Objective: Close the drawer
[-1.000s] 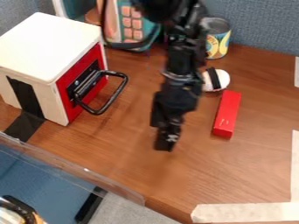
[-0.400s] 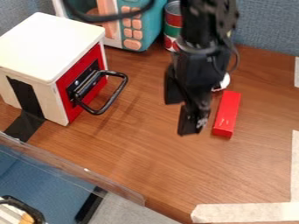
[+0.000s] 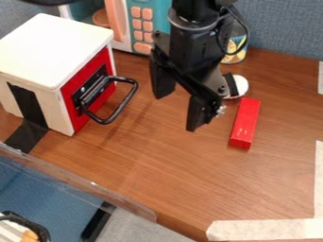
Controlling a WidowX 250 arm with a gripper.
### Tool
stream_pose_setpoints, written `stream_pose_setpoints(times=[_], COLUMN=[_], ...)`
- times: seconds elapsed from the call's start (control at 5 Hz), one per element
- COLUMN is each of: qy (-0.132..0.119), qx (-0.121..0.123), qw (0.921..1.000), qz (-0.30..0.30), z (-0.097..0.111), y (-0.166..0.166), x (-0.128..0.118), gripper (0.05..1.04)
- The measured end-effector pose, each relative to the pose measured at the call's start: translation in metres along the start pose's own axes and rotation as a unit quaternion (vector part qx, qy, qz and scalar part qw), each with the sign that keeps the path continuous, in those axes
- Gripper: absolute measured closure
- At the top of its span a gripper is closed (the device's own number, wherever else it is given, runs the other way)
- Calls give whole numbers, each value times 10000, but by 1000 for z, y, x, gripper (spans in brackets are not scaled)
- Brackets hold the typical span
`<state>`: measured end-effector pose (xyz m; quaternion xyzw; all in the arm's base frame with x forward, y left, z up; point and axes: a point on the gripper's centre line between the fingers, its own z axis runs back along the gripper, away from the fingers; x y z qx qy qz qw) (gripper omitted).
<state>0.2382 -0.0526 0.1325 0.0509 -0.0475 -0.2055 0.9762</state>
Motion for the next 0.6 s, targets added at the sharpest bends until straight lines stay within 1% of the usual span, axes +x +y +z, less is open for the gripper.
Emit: stream_pose_setpoints(times=[0.2,0.4,0.6], qy=[-17,-9,-70], qx=[-215,-407,-676], qw=[9979,9894,9805], qz=[606,1393,1844], z=[10,16,17], y=[-4,-2,1], x=[-7,-14,-23], gripper=[83,83,83])
